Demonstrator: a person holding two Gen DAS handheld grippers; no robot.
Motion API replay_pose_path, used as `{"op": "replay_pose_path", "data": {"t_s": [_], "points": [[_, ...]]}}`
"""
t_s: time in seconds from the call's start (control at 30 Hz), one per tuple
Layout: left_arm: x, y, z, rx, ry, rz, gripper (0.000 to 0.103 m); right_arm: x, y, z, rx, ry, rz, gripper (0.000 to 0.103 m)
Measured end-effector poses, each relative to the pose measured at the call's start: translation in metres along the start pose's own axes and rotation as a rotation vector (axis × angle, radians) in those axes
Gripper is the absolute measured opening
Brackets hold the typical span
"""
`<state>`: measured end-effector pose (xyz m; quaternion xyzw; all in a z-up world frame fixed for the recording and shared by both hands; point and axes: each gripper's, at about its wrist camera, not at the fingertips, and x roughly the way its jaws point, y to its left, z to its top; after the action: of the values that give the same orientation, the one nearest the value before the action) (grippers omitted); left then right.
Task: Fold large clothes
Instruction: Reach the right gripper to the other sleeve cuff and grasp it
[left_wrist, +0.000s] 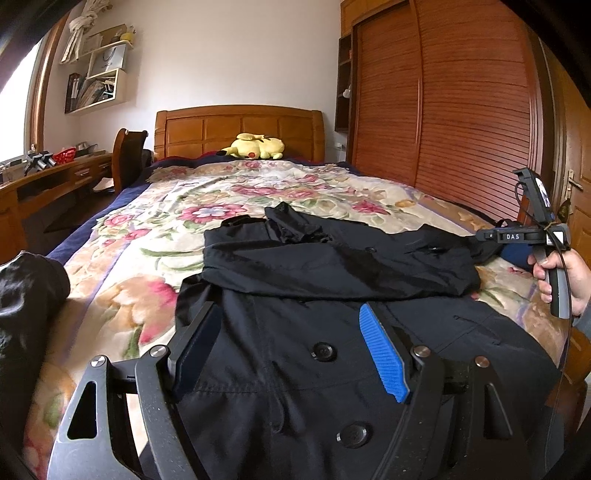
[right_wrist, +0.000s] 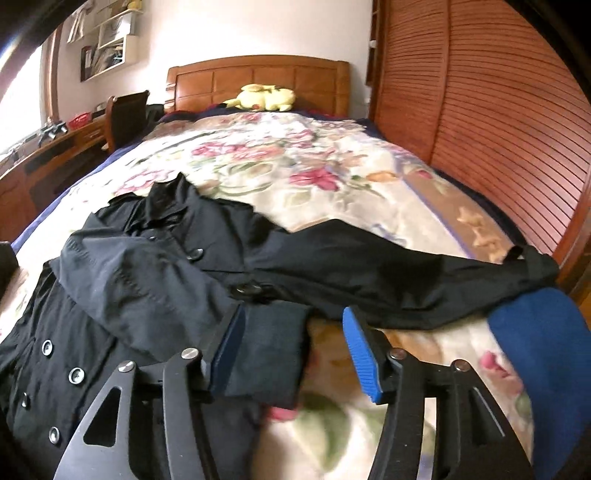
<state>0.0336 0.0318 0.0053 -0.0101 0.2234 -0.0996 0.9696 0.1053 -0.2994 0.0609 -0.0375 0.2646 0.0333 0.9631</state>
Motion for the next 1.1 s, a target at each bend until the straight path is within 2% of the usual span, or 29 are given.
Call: {"op": "replay_pose_path", "data": {"t_s": [0.33,0.47,0.57,0.8,1.1], "points": [[0.016,-0.024,0.005,0.015,0.002,-0.035,0.078,0.006,-0.030,-0.015,0.030,0.020,-0.021,0.062],[0.025,-0.035,0.006,0.019,0.006,-0.050,0.078,0.014,-0.048,-0.014,0.042,0.025,-0.041,0.069],[0.031,-0.043,0.006,0.025,0.011,-0.058,0.078,0.018,-0.064,-0.011,0.041,0.032,-0.071,0.070],[0.042,-0.057,0.003,0.059,0.036,-0.060,0.078,0.028,-0.113,0.019,0.023,0.042,-0.146,0.070],[0.050,-0.059,0.002,0.064,0.063,-0.056,0.078,0.039,-0.194,0.061,0.143,0.050,-0.272,0.070]]}}
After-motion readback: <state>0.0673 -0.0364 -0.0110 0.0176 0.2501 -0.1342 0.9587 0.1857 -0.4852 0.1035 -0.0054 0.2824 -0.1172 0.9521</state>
